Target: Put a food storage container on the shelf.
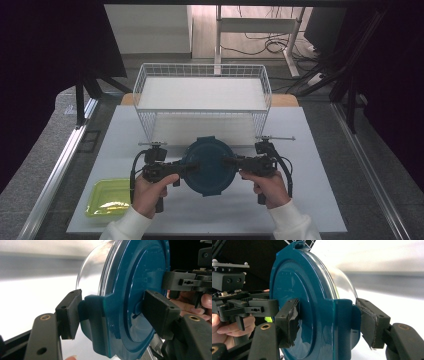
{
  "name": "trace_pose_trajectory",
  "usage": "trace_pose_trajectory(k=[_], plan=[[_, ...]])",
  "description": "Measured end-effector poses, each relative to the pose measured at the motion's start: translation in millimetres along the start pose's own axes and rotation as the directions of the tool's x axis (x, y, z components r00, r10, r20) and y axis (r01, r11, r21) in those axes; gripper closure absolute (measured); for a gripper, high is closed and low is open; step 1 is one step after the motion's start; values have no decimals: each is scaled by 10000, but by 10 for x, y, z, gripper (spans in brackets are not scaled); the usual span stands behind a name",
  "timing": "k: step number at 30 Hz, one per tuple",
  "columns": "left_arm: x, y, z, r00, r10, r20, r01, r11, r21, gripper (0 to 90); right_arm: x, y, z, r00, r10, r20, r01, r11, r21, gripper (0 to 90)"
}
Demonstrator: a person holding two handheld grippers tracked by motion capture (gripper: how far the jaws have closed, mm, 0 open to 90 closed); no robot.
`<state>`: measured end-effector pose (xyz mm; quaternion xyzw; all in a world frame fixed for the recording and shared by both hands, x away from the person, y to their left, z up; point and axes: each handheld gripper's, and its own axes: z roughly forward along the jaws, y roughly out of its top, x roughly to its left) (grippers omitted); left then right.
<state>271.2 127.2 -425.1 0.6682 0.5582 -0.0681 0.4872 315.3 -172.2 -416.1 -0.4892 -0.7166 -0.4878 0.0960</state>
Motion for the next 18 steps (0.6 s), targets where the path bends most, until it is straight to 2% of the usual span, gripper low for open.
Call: trace_pose_trajectory(k=[18], plan=[[-125,385,-80,10000,-2,59,4,9996,-294,333,123,393,-90,9994,-330,46,332,9987,-379,376]])
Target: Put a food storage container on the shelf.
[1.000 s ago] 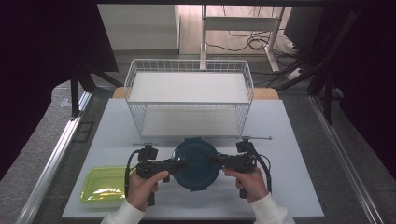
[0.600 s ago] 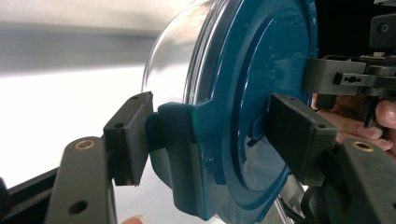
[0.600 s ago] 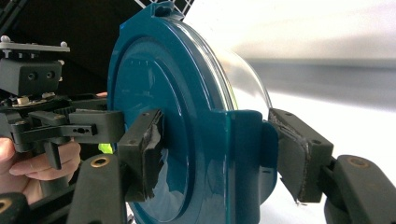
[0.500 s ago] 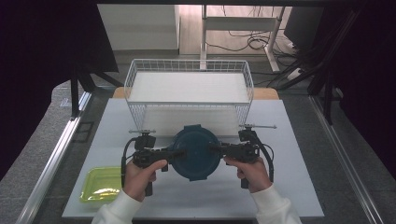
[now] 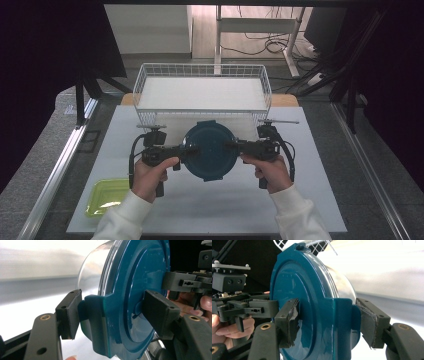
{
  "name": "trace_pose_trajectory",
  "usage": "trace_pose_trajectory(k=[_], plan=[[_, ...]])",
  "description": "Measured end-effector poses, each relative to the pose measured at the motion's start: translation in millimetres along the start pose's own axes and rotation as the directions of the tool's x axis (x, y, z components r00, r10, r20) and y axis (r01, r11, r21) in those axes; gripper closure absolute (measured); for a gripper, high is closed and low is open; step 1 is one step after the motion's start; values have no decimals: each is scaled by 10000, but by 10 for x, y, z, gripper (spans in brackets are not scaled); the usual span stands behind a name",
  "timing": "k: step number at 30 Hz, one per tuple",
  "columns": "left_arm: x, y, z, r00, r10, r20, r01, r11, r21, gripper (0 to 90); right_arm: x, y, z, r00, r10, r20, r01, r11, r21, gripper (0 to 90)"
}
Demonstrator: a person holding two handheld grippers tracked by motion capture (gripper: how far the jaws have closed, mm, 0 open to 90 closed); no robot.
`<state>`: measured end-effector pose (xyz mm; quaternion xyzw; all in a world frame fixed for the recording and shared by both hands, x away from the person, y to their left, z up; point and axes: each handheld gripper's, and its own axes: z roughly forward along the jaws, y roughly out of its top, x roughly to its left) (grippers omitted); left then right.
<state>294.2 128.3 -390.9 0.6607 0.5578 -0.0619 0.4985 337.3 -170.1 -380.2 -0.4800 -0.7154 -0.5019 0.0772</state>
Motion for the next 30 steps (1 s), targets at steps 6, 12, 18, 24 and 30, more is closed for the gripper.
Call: trace_pose_trajectory(k=[6,12,18,24,30], plan=[[-35,110,-14,9999,55,99,-55,9999,-87,333,26,112,-53,10000,-90,-40,89,9998,-174,386],[-41,181,-17,9999,98,83,-97,9999,-136,333,26,187,-53,9999,-62,-81,60,9998,-215,386],[-55,307,-36,9997,226,18,-225,9994,-261,334,26,298,-40,9998,-127,-152,123,9996,-264,388],[-61,423,-28,9997,238,44,-237,9993,-297,335,19,403,-36,9998,-106,-172,99,9992,-388,388],[-68,540,-55,9995,292,82,-289,9987,-427,335,47,528,-38,9997,-209,-156,202,9989,-415,388]])
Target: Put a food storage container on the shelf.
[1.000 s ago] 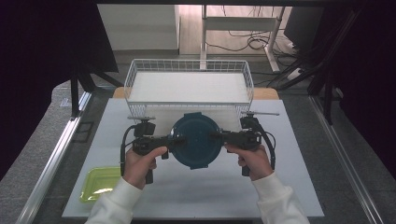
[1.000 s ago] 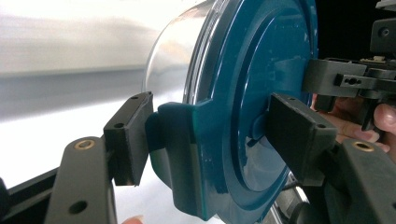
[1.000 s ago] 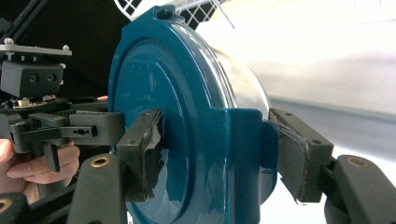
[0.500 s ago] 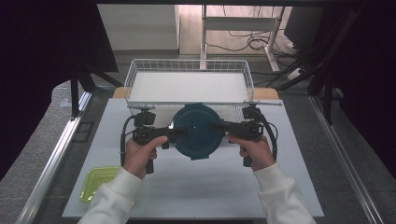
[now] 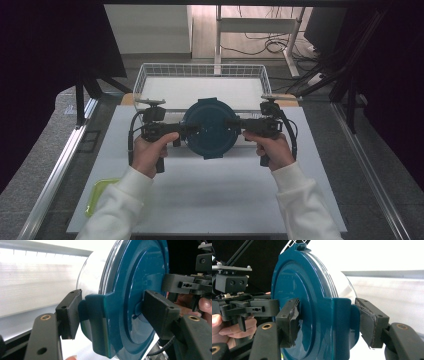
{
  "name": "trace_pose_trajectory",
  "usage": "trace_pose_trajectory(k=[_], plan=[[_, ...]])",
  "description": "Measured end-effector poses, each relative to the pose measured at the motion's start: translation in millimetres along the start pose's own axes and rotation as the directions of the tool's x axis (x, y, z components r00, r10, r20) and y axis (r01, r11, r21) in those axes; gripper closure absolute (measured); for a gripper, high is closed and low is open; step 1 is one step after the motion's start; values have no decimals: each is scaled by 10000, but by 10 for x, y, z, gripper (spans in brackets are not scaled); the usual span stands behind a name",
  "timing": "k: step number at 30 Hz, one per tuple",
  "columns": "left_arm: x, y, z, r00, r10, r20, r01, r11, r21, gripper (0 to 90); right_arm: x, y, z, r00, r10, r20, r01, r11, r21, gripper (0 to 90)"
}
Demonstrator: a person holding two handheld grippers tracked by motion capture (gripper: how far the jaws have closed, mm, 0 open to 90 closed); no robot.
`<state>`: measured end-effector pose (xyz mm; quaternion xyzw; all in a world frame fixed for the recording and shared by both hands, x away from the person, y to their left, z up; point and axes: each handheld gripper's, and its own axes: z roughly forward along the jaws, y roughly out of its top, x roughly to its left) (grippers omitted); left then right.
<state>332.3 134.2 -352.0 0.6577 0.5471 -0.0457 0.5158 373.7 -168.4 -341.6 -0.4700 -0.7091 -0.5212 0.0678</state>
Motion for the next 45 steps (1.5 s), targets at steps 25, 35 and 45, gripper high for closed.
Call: trace_pose_trajectory(k=[25,35,45], plan=[[15,343,13,10000,35,26,-34,9999,-95,335,10,379,49,10000,11,50,-11,10000,50,388],[5,473,26,9999,133,30,-133,9999,-60,335,-2,486,54,10000,71,45,-71,10000,10,388],[11,552,65,9999,107,83,-107,9999,-24,336,-24,569,49,9999,99,124,-99,9999,22,388]])
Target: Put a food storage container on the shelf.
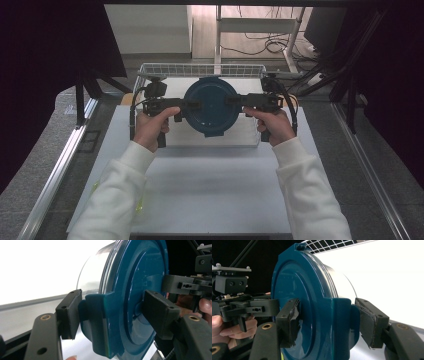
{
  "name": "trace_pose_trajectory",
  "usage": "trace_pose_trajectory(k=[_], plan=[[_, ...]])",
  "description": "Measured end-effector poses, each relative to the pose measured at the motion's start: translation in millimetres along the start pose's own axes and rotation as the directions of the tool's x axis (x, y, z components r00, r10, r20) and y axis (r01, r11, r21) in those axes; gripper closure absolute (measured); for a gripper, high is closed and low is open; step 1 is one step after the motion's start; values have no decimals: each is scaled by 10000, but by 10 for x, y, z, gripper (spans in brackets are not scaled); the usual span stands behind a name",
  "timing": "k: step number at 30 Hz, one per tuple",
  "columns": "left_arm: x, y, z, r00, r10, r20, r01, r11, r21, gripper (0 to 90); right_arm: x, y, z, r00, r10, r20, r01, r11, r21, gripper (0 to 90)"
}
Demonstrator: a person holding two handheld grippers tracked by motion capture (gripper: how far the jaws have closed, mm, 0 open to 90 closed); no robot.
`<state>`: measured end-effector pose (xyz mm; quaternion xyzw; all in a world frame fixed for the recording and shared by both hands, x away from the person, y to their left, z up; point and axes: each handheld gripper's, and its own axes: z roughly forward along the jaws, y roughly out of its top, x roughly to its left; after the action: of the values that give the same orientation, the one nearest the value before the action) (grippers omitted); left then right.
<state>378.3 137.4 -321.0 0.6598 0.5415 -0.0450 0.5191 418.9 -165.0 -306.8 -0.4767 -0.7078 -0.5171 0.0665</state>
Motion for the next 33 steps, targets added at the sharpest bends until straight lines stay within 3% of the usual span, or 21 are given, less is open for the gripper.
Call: trace_pose_trajectory(k=[20,33], plan=[[59,234,7,9999,-127,73,127,9999,-5,336,-6,210,72,9999,144,40,-144,9999,42,389],[78,407,36,9998,-26,198,29,9999,-133,338,-2,365,66,10000,34,69,-33,9998,-212,393]])
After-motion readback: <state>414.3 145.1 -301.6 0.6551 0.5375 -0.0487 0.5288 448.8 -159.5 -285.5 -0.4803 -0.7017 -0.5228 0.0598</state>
